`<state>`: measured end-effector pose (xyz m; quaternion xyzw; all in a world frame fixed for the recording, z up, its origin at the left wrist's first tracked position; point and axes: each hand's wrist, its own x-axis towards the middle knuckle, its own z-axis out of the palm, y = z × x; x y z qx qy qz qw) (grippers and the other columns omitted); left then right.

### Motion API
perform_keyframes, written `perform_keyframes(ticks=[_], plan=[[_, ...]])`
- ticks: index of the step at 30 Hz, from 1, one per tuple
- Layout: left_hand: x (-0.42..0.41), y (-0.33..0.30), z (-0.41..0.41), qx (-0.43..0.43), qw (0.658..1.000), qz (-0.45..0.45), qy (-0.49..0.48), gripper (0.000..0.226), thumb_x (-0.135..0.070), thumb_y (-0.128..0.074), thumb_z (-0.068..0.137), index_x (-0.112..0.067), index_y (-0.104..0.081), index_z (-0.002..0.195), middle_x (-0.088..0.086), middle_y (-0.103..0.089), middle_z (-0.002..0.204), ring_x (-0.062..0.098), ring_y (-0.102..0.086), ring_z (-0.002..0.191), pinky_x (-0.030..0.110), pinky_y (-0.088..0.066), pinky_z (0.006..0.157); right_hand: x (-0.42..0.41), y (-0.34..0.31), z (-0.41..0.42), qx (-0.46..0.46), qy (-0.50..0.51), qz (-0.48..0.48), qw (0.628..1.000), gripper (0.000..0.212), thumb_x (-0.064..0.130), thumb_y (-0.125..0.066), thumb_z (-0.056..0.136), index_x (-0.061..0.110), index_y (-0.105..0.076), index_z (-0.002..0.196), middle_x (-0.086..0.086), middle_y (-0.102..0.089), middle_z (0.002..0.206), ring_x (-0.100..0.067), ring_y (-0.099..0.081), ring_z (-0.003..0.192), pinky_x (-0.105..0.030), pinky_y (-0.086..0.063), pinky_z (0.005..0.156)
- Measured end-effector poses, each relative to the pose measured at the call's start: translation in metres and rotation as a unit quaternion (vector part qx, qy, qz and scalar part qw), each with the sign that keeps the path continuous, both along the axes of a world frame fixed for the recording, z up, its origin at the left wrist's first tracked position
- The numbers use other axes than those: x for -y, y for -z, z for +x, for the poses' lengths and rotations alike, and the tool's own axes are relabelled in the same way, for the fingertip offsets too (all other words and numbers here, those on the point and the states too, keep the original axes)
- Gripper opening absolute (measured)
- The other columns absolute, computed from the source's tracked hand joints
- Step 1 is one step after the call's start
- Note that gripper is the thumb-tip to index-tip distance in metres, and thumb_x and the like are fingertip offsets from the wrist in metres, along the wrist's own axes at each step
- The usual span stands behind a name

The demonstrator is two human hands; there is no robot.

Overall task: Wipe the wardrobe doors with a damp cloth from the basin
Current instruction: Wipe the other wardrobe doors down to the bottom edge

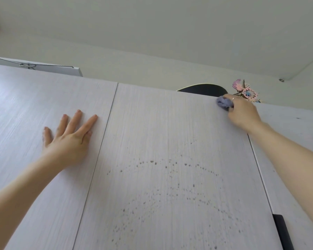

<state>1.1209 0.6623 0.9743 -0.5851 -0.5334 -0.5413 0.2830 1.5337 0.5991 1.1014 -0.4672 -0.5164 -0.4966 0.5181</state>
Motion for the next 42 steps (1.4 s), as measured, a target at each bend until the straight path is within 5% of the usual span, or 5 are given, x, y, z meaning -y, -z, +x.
perform_keyframes(ticks=[12,19,26,33,42], plan=[[0.003,0.0,0.003,0.007,1.0,0.001,0.004,0.046,-0.045,-0.008,0.097,-0.057,0.0,0.141,-0.012,0.008,0.158,0.015,0.011,0.144,0.051,0.005,0.114,-0.014,0.122,0.001,0.121,0.008,0.125,0.985,0.028,0.006,-0.063,0.071,0.004,-0.069,0.098,-0.013,-0.053,0.079,-0.032,-0.052,0.076,-0.03,-0.042,0.054],[-0.003,0.002,0.004,0.02,1.0,0.018,0.0,0.046,-0.045,-0.009,0.097,-0.055,-0.006,0.142,-0.01,0.001,0.158,0.016,0.006,0.145,0.053,0.001,0.112,-0.009,0.047,-0.021,-0.095,-0.05,0.055,0.993,0.042,0.005,-0.048,0.089,0.014,-0.053,0.13,-0.021,-0.046,0.119,-0.036,-0.038,0.114,-0.037,-0.032,0.096],[-0.004,0.007,0.012,0.034,0.999,0.02,0.013,0.046,-0.041,-0.011,0.099,-0.054,-0.009,0.143,-0.008,0.002,0.158,0.017,0.008,0.145,0.054,0.005,0.112,-0.012,0.144,-0.057,0.275,-0.062,0.04,0.958,0.033,0.014,-0.059,0.075,0.0,-0.067,0.104,-0.014,-0.053,0.083,-0.025,-0.053,0.072,-0.027,-0.046,0.054],[-0.005,0.012,0.005,0.019,1.0,0.02,0.005,0.047,-0.043,-0.011,0.098,-0.054,-0.005,0.143,-0.011,0.004,0.158,0.015,0.009,0.145,0.05,0.005,0.114,-0.013,0.071,-0.059,-0.074,-0.071,0.078,0.992,0.031,0.02,-0.052,0.092,0.009,-0.058,0.12,-0.013,-0.044,0.109,-0.029,-0.049,0.102,-0.032,-0.043,0.077],[-0.003,0.026,0.004,-0.002,1.0,0.013,0.002,0.048,-0.043,-0.012,0.098,-0.052,-0.004,0.144,-0.008,0.005,0.158,0.018,0.009,0.145,0.049,0.003,0.113,-0.013,0.128,-0.1,0.312,-0.071,0.004,0.948,0.032,0.022,-0.056,0.089,0.005,-0.062,0.116,-0.014,-0.053,0.097,-0.025,-0.053,0.083,-0.037,-0.053,0.062]])
